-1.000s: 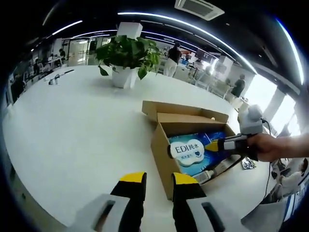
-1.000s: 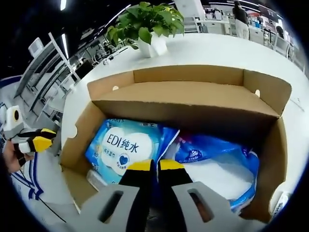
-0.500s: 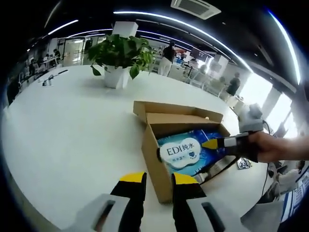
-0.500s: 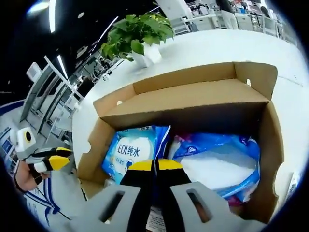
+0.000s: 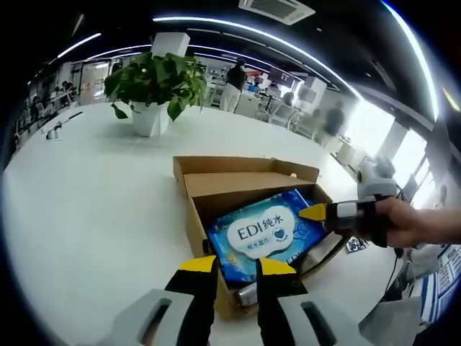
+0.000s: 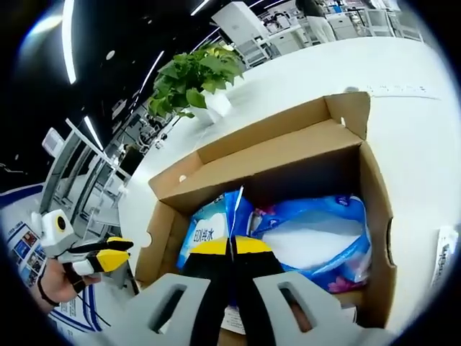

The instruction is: Operate the shoe box by opening the lid, removing the specified soft item, and placing it in the target area until the item is outside and the box remains undamaged.

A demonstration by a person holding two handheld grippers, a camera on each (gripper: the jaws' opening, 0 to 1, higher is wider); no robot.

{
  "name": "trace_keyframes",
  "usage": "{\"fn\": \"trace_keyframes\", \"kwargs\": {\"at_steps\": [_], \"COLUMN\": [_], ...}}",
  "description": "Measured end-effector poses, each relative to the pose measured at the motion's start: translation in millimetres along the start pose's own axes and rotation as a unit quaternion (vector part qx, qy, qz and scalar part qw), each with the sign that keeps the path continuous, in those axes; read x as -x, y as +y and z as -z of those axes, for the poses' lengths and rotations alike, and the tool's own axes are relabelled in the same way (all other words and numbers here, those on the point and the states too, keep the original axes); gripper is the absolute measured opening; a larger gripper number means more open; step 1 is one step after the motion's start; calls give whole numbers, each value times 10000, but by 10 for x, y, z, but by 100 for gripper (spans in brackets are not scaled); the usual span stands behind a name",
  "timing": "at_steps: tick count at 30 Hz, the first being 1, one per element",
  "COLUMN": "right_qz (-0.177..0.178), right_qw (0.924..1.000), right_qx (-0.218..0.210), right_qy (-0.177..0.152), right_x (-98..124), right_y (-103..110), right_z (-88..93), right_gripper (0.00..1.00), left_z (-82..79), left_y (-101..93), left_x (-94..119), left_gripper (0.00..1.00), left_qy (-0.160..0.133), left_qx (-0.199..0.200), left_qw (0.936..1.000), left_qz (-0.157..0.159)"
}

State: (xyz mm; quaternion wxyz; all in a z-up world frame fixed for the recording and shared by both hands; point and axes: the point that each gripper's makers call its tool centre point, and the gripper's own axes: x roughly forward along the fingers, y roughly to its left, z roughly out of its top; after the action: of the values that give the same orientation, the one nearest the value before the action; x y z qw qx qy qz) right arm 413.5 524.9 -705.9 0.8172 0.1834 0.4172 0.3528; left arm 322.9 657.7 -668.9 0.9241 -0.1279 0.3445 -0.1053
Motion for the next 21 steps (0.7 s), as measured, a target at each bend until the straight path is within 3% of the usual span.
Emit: {"fn": "trace_keyframes", "kwargs": {"at_steps": [16, 21], "right_qz": [92, 86], "right_qw": [9992, 9991], "right_qx": [-130, -104], "right_qy": [-363, -406], "right_x": [390, 517], "right_y": [-152, -30], "right_z": [-150, -97], "right_gripper": [0, 0], "left_z": [59, 142], "left_y": [-296, -342], "left_x": [-323, -431], "left_gripper": [24, 26], "left_qy": [354, 547], "left_qx": [-110, -76], "left_qw": [9989, 9978], "left_qz": [295, 354]}}
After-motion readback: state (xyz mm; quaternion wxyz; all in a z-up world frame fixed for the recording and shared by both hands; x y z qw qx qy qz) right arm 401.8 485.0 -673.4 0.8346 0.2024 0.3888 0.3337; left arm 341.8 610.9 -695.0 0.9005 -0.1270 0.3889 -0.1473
